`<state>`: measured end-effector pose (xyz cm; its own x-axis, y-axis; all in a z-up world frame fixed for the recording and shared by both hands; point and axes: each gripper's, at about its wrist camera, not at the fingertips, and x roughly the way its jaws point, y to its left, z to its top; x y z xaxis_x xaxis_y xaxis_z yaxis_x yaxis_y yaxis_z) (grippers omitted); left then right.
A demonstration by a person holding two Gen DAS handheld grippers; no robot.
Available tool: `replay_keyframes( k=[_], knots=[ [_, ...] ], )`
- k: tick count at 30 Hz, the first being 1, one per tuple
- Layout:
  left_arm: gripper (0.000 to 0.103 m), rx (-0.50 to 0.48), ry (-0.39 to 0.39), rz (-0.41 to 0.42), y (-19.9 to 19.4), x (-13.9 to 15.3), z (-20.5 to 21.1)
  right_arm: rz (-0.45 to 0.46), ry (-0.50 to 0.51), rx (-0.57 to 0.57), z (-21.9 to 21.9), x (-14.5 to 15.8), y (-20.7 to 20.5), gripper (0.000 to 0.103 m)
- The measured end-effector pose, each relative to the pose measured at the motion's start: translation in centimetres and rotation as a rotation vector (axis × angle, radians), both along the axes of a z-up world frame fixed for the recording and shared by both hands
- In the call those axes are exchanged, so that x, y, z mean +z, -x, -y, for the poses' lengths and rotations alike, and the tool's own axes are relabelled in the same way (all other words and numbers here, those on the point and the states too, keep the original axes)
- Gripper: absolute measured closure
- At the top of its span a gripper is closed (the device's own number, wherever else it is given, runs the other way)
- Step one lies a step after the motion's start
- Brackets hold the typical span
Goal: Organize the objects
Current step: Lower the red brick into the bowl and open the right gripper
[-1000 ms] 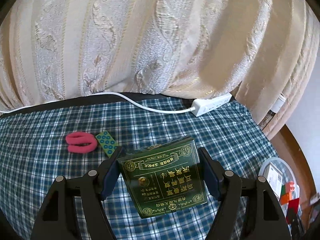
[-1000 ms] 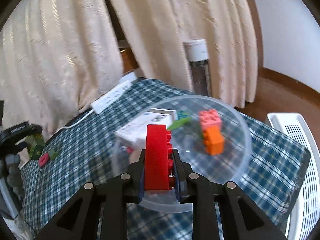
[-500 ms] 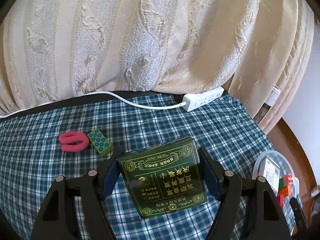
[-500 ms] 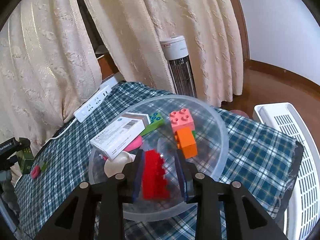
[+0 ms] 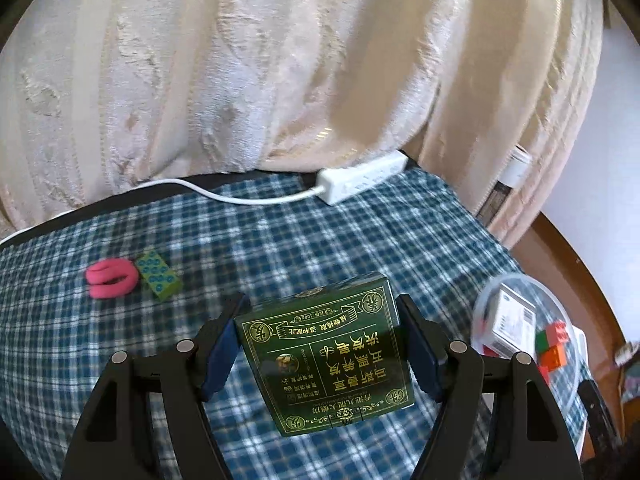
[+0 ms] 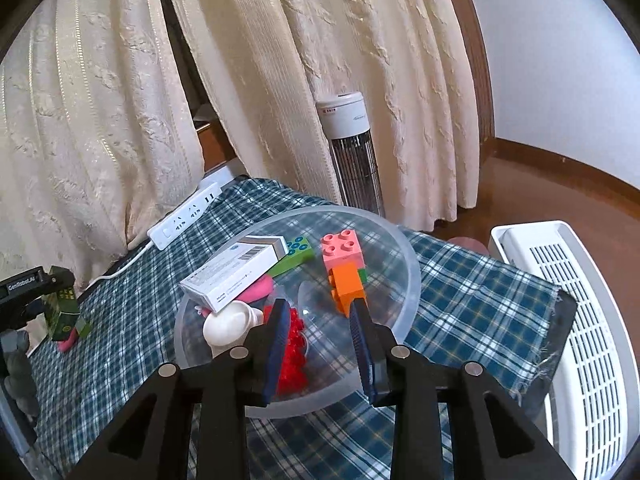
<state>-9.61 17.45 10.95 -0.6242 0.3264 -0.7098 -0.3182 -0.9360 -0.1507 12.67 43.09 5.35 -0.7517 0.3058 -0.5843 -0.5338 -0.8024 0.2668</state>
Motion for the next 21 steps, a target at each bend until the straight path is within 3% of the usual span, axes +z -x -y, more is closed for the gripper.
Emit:
replay_keyframes(
  k=[4, 21],
  knots=[
    [0.029, -0.034, 0.009, 0.019, -0.5, -0.4, -1.8, -0.014, -0.019, -0.005, -0.4, 0.2, -0.8, 0.063],
    [0.029, -0.208, 0.088, 0.022, -3.0, 0.6, -12.3, -0.024, 0.050, 0.012, -4.0, -1.8, -3.0, 0.063]
  ],
)
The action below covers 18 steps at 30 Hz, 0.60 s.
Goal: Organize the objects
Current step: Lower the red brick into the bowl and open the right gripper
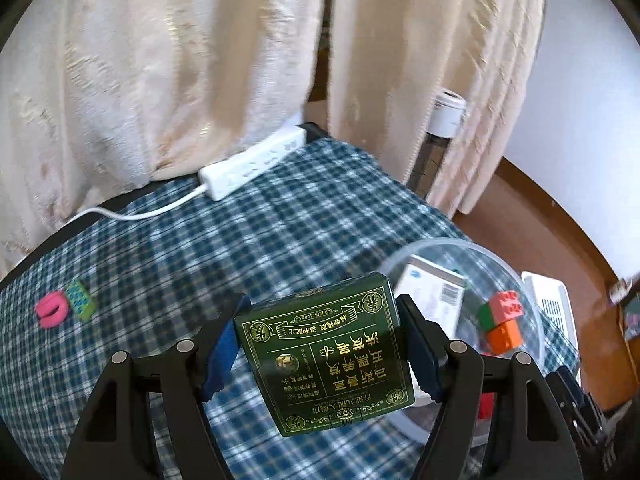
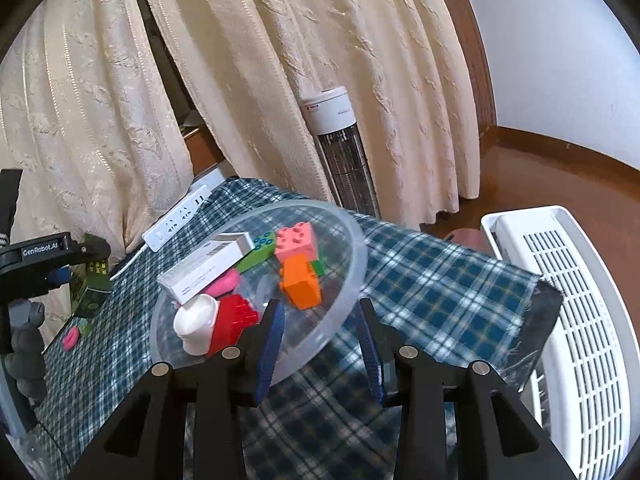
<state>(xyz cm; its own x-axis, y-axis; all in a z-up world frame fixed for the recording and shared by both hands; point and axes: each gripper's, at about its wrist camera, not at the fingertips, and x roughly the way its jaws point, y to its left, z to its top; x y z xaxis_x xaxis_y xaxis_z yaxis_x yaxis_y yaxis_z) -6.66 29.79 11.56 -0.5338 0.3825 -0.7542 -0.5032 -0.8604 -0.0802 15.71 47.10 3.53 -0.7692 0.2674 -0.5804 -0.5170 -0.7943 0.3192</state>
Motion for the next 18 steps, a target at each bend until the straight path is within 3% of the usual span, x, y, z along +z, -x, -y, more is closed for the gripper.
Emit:
replay_keyframes(
  k=[18],
  knots=[
    [0.029, -0.202, 0.078, -0.010, -4.1, -0.7, -10.9, 0.031, 0.038, -0.026, -3.5, -1.8, -2.4, 0.063]
  ],
)
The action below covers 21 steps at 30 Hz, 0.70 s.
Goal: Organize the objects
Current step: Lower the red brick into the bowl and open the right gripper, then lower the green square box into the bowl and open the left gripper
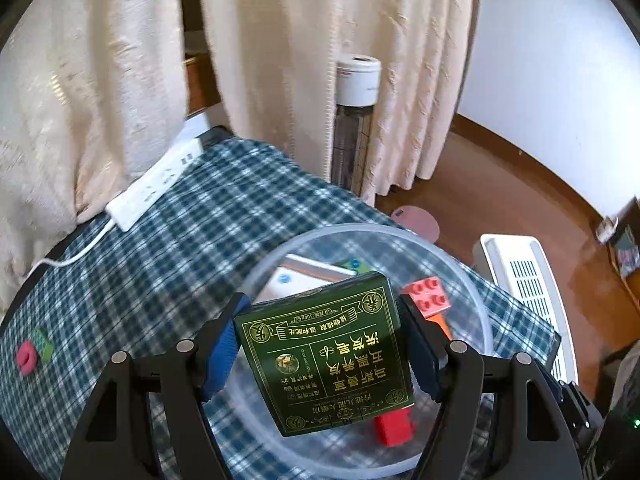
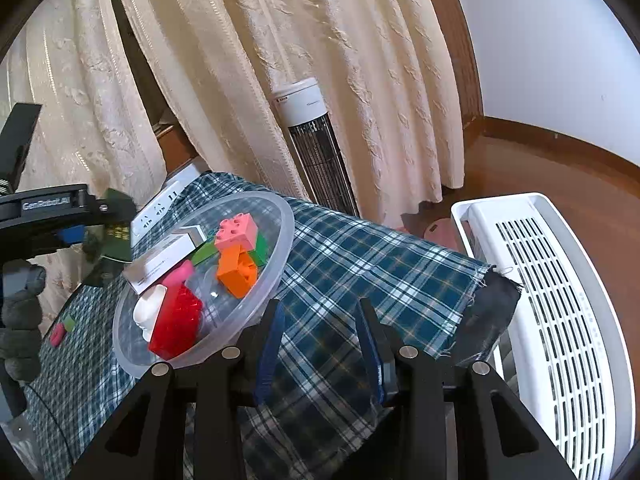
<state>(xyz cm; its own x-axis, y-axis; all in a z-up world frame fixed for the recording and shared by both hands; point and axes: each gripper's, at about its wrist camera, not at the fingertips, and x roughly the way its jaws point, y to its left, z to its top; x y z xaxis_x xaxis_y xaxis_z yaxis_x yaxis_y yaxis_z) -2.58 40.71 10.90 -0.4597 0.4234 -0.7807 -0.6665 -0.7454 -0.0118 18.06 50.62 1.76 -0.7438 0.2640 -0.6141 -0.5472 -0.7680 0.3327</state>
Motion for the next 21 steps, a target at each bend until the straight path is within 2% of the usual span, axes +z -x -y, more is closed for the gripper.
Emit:
replay_keyframes(
  k=[4, 8, 21],
  knots=[
    [0.028, -0.019, 0.008, -0.012, -0.3, -0.6, -1.6, -0.011, 0.017, -0.002, -0.4, -0.1, -0.2, 0.063],
    [0.028, -0.031, -0.010, 0.030, -0.2, -1.0, -1.8, -0.015, 0.022, -0.002, -0.4, -0.1, -0.2, 0.062],
    [0.027, -0.004, -0.096, 0.039, 0.3, 0.4, 1.0, -0.004, 0.015, 0.003, 0.4, -0.2, 0.2, 0.061]
  ],
)
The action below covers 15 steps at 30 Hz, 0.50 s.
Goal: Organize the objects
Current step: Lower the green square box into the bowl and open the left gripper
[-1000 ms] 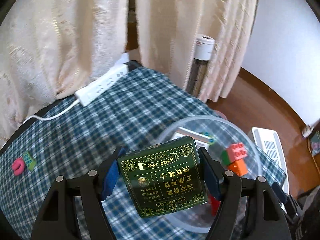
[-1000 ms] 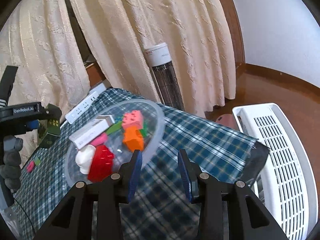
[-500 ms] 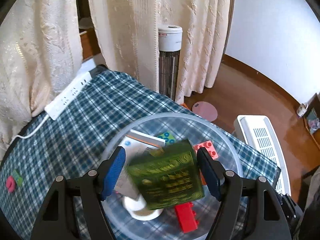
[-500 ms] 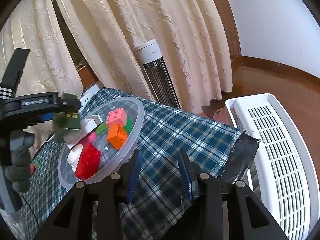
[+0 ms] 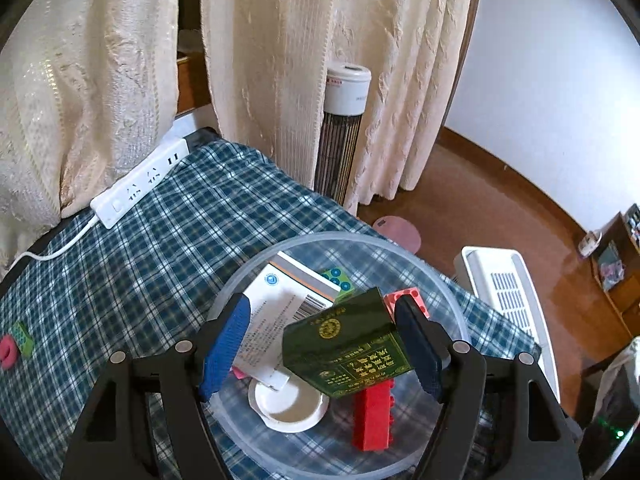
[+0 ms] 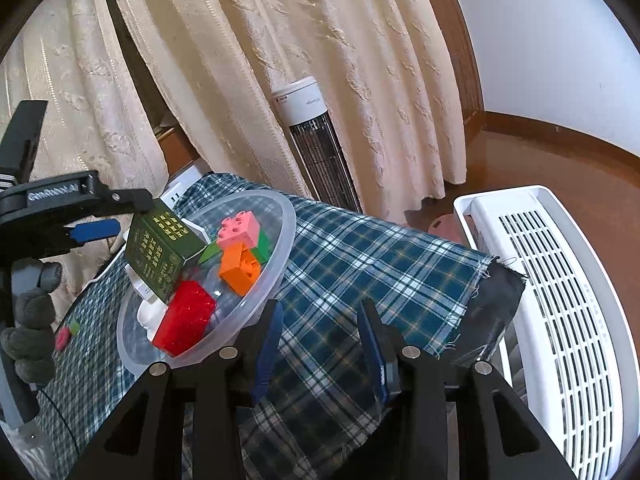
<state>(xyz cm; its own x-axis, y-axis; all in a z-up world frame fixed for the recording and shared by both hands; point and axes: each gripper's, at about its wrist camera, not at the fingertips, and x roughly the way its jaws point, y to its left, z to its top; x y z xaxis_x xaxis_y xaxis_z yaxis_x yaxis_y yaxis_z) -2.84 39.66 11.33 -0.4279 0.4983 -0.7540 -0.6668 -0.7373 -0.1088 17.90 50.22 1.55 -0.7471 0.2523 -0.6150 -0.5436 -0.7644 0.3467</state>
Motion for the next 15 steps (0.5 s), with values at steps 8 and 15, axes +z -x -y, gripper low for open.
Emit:
replay_keyframes(
  k=[8, 15],
  knots=[
    [0.027, 0.029, -0.034, 0.005, 0.1, 0.9, 1.8, -0.004, -0.017, -0.006, 0.4, 0.4, 0.0, 0.061],
    [0.027, 0.024, -0.015, -0.004, -0.5, 0.6, 2.4, -0.004, -0.011, -0.010, 0.3, 0.3, 0.0, 0.061]
  ],
)
